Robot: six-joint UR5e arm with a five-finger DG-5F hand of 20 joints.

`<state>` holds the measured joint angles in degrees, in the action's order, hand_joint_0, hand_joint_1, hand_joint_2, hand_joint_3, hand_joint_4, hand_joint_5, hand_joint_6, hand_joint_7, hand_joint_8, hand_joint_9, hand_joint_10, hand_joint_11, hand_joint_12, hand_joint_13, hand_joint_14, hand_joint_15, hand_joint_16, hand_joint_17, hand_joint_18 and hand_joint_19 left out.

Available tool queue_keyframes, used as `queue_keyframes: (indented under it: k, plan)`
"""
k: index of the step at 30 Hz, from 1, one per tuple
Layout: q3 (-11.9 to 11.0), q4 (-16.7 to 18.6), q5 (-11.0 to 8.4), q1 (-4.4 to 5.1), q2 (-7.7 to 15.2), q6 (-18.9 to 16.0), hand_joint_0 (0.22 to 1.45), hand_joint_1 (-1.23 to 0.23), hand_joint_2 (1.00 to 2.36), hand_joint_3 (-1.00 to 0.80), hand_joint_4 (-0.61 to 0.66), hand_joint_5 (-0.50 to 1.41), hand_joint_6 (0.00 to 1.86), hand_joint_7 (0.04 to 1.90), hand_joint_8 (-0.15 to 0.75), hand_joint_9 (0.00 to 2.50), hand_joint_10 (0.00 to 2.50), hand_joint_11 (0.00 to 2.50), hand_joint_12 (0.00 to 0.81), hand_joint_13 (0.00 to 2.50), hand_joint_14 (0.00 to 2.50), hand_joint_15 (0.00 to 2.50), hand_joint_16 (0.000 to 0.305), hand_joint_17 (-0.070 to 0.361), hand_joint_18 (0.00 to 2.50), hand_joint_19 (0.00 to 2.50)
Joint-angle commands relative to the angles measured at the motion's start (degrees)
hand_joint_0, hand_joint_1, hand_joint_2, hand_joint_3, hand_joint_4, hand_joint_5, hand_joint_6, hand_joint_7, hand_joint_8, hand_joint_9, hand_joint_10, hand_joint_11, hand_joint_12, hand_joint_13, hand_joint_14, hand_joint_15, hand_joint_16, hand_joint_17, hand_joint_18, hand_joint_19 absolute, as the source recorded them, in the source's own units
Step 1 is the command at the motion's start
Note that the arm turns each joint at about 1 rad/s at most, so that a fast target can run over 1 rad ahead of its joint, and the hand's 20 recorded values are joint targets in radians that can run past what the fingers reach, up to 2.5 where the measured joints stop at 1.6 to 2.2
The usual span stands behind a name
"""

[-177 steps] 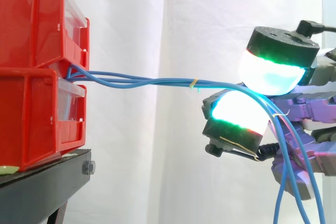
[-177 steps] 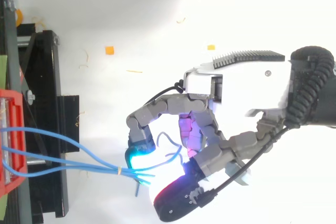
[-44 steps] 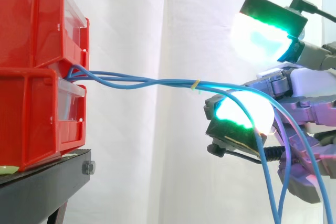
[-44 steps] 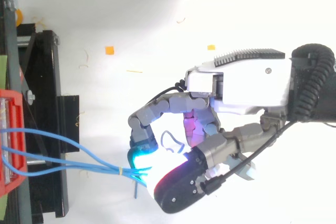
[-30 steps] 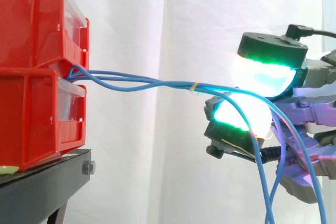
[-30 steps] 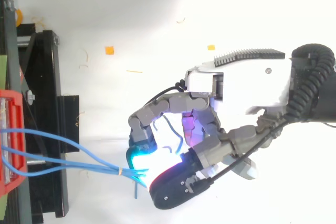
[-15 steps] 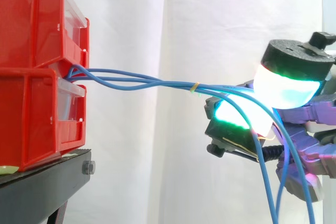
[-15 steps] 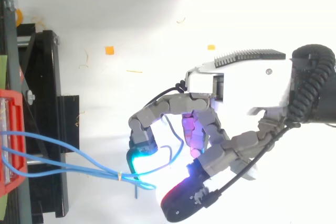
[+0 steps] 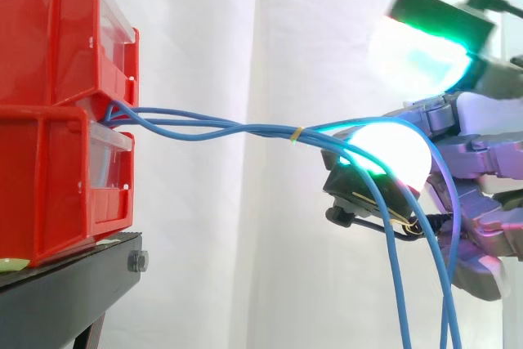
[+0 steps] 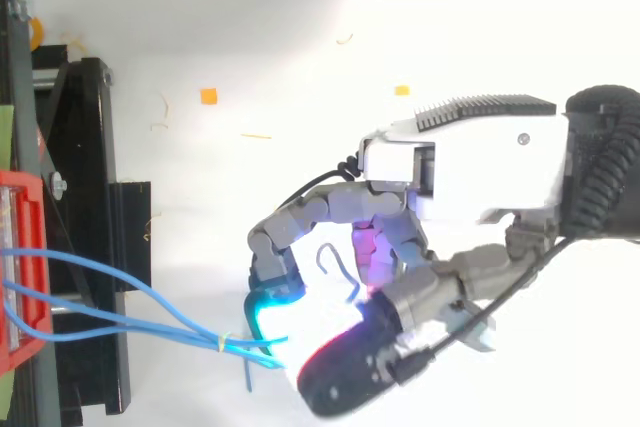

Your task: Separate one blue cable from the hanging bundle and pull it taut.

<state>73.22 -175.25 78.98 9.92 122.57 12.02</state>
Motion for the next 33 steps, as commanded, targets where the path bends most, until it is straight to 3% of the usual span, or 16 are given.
queue_keyframes:
  k: [1, 4, 8, 12, 33]
  plan:
    - [0.0, -0.9, 0.03, 0.01, 0.0, -0.1, 0.49, -0.24, 1.00, -0.50, -0.01, 0.16, 0.50, 1.33, 0.094, 2.12, 0.02, 0.55, 0.263, 1.45, 0.02, 0.72, 0.046, 0.103, 0.98, 0.81]
    - [0.0, -0.9, 0.03, 0.01, 0.0, 0.1, 0.57, -0.32, 1.00, -0.50, -0.03, 0.16, 0.50, 1.32, 0.075, 2.11, 0.03, 0.57, 0.250, 1.43, 0.02, 0.74, 0.041, 0.091, 0.92, 0.84]
    - [0.0, -0.9, 0.03, 0.10, 0.0, 0.0, 0.73, -0.62, 1.00, -0.50, -0.05, 0.16, 0.50, 1.30, 0.072, 2.11, 0.03, 0.60, 0.252, 1.43, 0.02, 0.75, 0.038, 0.085, 0.93, 0.84]
    - [0.0, -0.9, 0.03, 0.10, 0.0, -0.1, 0.79, -0.74, 1.01, -0.34, -0.07, 0.16, 0.50, 1.30, 0.094, 2.10, 0.03, 0.62, 0.256, 1.41, 0.02, 0.76, 0.037, 0.084, 0.90, 0.88]
    - [-0.1, -1.3, 0.03, 0.10, -0.3, -2.1, 0.78, -0.79, 1.02, -0.11, -0.13, 0.16, 0.50, 1.30, 0.104, 2.04, 0.02, 0.57, 0.254, 1.39, 0.02, 0.75, 0.036, 0.082, 0.90, 0.86]
